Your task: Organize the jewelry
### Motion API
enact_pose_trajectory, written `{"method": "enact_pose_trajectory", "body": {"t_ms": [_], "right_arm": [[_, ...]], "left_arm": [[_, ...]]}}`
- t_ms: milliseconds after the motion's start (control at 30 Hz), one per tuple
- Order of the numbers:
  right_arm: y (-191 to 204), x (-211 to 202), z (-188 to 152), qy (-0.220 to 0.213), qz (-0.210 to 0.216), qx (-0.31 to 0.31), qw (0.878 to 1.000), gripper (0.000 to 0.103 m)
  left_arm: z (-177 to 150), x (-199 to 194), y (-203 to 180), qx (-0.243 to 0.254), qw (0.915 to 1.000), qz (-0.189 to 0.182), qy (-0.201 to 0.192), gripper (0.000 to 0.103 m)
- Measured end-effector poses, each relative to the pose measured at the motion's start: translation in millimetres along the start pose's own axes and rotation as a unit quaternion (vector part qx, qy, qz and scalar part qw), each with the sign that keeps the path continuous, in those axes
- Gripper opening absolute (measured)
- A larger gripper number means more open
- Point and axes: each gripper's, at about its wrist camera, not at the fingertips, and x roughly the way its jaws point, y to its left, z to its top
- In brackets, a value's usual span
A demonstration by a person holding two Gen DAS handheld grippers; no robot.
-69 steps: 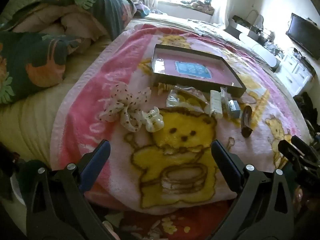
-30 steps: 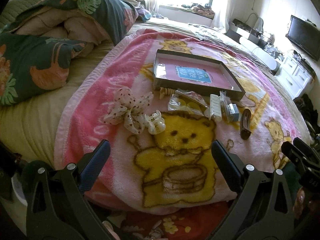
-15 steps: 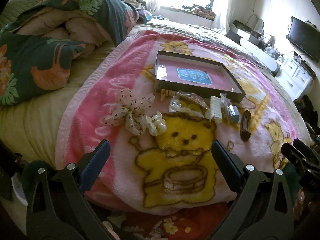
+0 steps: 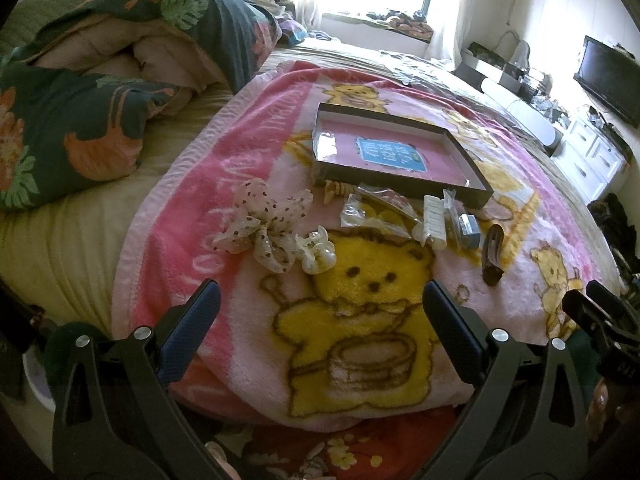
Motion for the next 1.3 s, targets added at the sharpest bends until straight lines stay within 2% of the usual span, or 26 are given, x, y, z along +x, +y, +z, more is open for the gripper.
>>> {"method": "enact_pose_trajectory", "body": {"t_ms": [467,1033,1300], "right_arm": [[8,5,9,0.009,0.008,-0.009,1.0,0.099],[20,61,40,0.029,0.035,-0.054,0.998,0.099],[21,89,53,0.032,0.033,-0.072,0.996,0.099]], "left_arm": [[1,11,14,-0.016,0.9998,0.009,0.005,0.095],[14,28,64,-0.059,0.9971,0.048,0.008,0.095],[28,51,76,-0.054,0.9972,0.046,0.022,0.095]]}}
